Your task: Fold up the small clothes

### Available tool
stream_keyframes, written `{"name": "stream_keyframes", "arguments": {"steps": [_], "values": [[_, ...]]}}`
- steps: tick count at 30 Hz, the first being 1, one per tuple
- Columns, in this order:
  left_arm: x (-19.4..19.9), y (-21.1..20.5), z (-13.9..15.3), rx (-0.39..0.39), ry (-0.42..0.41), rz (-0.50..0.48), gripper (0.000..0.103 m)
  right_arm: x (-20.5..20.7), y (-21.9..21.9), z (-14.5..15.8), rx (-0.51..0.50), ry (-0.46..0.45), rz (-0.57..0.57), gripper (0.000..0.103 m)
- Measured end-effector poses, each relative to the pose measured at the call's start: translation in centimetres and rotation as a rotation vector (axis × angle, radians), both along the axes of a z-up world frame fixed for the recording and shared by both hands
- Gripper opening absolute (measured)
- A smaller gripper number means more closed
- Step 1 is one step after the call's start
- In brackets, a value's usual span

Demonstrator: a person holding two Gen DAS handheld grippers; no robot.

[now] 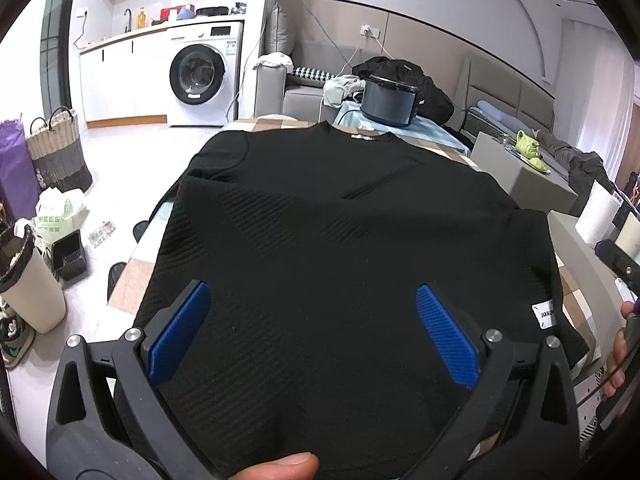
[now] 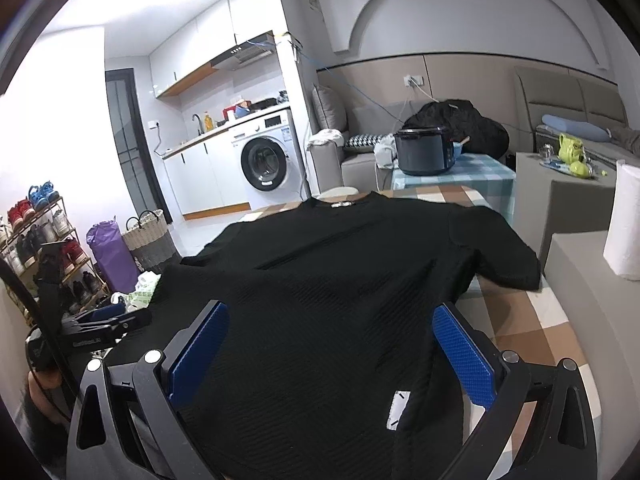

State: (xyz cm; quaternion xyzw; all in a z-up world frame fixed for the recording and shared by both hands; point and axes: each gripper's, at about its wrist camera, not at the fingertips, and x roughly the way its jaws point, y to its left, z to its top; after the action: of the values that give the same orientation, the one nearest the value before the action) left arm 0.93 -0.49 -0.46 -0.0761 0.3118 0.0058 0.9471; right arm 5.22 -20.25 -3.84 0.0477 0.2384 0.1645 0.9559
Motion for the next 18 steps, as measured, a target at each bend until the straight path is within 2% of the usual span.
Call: {"name": "stream_keyframes", "arguments": {"steps": [18], "values": [[-1.1,-0.4,0.9,0.013,-0.038,-0.011,0.102,1.2,-0.5,-1.4,0.015,0.070,-0.048,0.103]]}}
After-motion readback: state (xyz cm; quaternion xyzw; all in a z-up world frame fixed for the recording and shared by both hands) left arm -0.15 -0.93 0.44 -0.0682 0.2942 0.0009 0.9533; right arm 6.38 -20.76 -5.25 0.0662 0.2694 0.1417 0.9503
